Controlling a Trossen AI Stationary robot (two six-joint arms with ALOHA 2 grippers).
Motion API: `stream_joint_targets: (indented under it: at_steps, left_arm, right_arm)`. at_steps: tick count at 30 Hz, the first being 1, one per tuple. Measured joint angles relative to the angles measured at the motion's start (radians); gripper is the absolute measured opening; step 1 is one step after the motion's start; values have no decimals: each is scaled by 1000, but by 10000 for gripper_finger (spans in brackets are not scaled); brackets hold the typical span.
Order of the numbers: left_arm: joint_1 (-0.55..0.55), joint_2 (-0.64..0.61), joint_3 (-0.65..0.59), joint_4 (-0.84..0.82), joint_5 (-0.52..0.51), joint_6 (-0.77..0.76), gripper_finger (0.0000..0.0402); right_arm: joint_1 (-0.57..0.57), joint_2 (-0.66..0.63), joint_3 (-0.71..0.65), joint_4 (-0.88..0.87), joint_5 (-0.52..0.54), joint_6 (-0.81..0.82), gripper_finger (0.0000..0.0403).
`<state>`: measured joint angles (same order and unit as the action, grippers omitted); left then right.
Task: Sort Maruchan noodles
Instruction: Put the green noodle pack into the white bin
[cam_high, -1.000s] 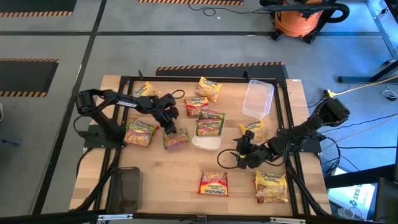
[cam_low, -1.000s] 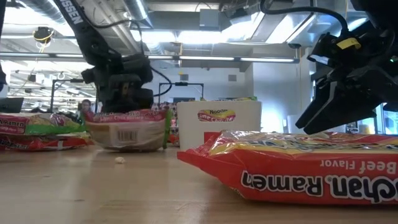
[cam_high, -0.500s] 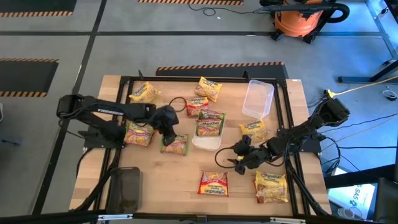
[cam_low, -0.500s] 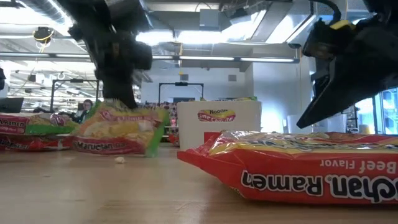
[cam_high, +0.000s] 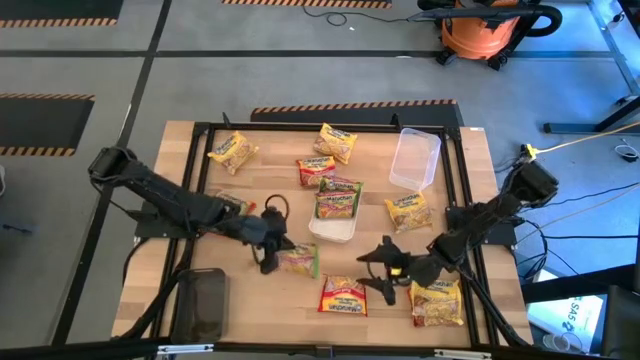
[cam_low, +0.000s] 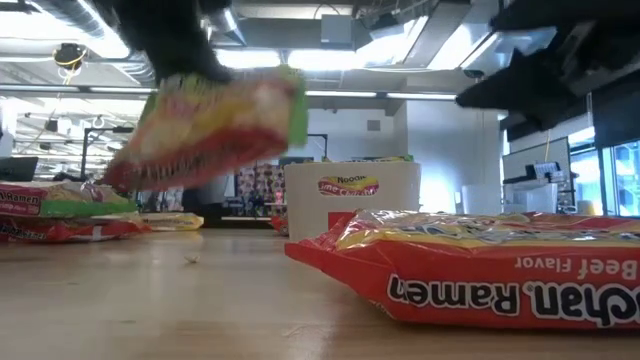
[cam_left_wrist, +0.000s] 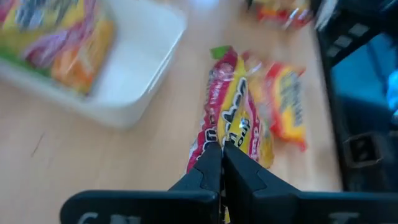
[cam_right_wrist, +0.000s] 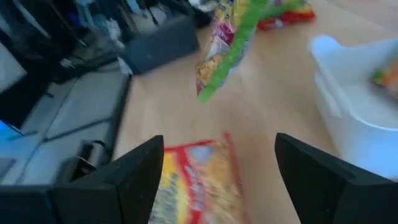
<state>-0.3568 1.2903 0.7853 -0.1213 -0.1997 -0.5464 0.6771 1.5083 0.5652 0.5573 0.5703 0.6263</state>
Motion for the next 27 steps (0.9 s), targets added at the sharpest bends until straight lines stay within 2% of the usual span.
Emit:
stream_joint_targets:
  at_steps: [6, 11, 14, 18, 27]
  left_arm:
    - [-85, 17, 0, 181, -162, 37, 0]
    - [-91, 78, 2, 359, -202, 99, 0]
    - [-87, 134, 1, 435, -242, 108, 0]
    - [-90, 183, 1, 525, -253, 131, 0]
    - [-90, 212, 0, 564, -247, 150, 0]
  right_arm:
    - [16, 112, 0, 203, 73, -27, 284]
    - [8, 189, 29, 313, 110, -109, 284]
    - [-4, 221, 62, 314, 144, -129, 284]
    - [-12, 250, 101, 314, 171, -134, 284]
    - [-24, 262, 132, 312, 161, -103, 284]
